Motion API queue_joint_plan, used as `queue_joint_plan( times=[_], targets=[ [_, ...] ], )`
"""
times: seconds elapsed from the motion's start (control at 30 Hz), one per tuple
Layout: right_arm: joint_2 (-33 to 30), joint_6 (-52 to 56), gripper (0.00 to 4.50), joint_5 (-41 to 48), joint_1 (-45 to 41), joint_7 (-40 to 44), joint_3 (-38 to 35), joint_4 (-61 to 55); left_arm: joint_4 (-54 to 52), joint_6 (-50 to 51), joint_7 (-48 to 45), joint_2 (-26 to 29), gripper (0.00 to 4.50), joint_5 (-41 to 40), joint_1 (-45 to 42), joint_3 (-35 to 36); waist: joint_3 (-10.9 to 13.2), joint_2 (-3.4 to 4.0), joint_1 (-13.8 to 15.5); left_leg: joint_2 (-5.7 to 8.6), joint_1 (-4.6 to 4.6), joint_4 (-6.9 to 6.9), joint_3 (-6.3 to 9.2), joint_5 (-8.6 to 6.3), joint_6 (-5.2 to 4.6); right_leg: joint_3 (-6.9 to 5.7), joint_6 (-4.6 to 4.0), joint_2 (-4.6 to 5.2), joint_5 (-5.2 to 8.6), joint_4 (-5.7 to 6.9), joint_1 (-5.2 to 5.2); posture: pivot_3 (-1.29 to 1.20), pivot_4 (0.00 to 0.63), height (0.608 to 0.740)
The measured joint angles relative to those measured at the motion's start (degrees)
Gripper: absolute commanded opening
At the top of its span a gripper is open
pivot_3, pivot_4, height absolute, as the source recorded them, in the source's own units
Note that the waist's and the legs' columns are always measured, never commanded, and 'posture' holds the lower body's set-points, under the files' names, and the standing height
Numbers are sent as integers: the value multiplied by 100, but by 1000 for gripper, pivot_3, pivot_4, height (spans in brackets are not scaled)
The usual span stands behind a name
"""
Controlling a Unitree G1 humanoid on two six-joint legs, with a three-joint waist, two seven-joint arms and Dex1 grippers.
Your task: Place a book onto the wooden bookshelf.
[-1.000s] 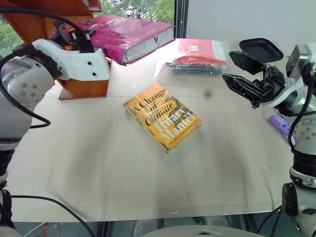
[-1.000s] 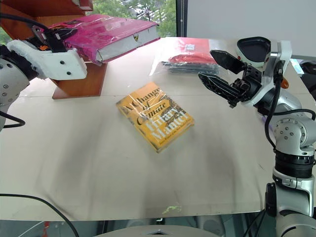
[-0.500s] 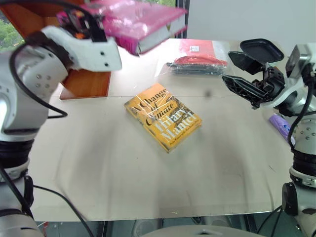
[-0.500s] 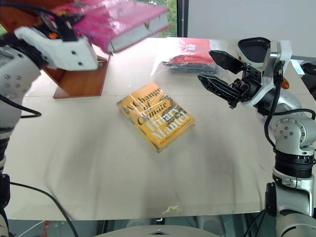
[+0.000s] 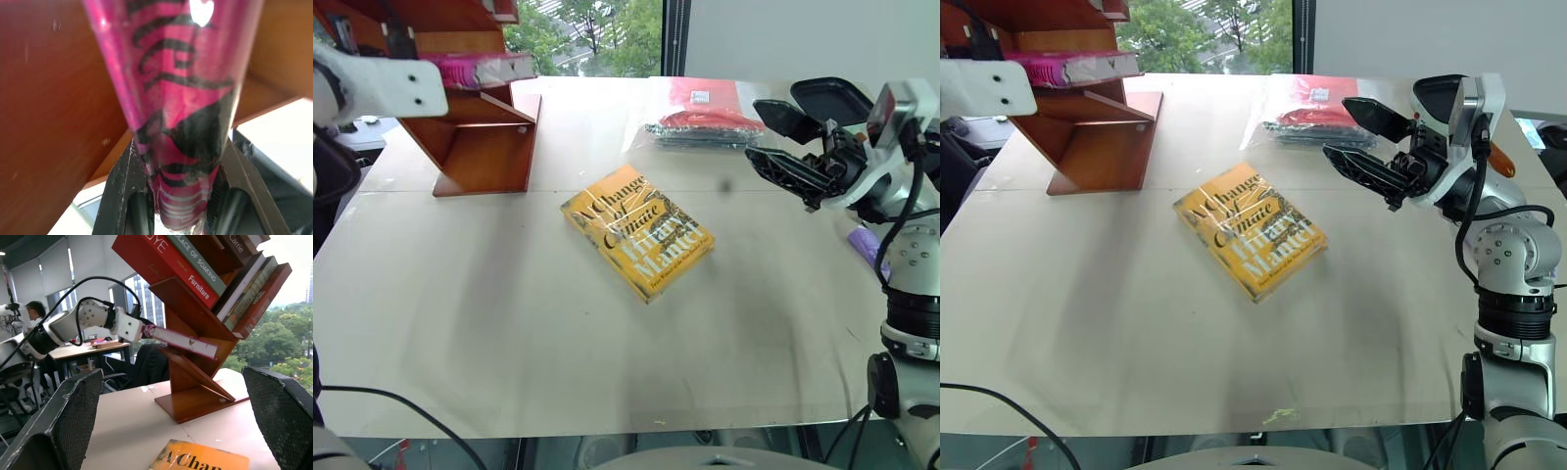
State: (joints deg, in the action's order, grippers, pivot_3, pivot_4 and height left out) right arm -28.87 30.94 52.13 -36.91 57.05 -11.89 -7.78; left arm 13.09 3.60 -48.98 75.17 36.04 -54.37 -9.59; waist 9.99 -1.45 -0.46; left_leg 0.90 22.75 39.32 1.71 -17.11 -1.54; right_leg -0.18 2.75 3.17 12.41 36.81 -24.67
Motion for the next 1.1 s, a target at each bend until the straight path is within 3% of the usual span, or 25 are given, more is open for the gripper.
queue_joint_plan(
  times=[0.4, 0.43, 0.5, 0.6, 0.67, 0.87, 1.07, 1.1],
  targets=[
    [55, -54, 4500, -20, -9, -126, -4, -13, 874, -1, -258, -507, 650, 458, -681, -464, -1, -1, -70, -2, -4, 2, -2, 0, 1, 2, 0, -2, 0, 10, -2, 0, 150, 740],
    [55, -61, 4500, -21, -9, -132, -4, -13, 894, 19, -273, -525, 1683, 454, -692, -464, -1, -1, -71, -2, -5, 2, -2, 0, 1, 2, 0, -2, 0, 10, -2, 0, 150, 740],
    [59, -96, 4500, -21, -8, -148, -5, -20, 931, 126, -351, -545, 2327, 456, -703, -461, 0, -1, -72, -2, -5, 2, -2, 0, 1, 2, 0, -3, 0, 10, -3, 0, 150, 740],
    [58, -115, 4500, -21, 0, -191, -6, -26, 1006, 302, -501, -486, 3827, 458, -702, -445, -1, -1, -68, -2, -5, 2, -1, 0, 1, 2, 0, -3, 0, 11, -3, 0, 150, 740],
    [58, -122, 4500, -23, 13, -194, -6, -27, 995, 402, -570, -452, 4487, 406, -680, -369, -1, -1, -60, -3, -4, 3, -1, 0, 1, 2, 0, -1, -1, 11, -2, 0, 150, 740],
    [44, -169, 4500, -90, 114, -151, -9, -41, 673, 708, -426, -307, 4487, 89, -243, 198, -2, -3, -50, -9, -4, 7, 2, 0, 1, 3, 0, 3, 0, 14, -2, 0, 150, 740],
    [-74, -237, 4500, -252, 551, -127, -13, -193, -300, 898, 238, -377, 4487, -596, 1080, 1630, -4, -6, -24, -12, -2, 10, 6, 0, 1, -1, 1, 11, -1, 14, -2, 0, 150, 740],
    [-194, -279, 4500, -338, 753, -81, -8, -268, -753, 906, 411, -667, 4487, -889, 1324, 2062, -8, -5, 14, -8, -1, 13, 10, 0, 1, -6, 1, 20, -1, 14, 0, 0, 150, 740]
  ],
)
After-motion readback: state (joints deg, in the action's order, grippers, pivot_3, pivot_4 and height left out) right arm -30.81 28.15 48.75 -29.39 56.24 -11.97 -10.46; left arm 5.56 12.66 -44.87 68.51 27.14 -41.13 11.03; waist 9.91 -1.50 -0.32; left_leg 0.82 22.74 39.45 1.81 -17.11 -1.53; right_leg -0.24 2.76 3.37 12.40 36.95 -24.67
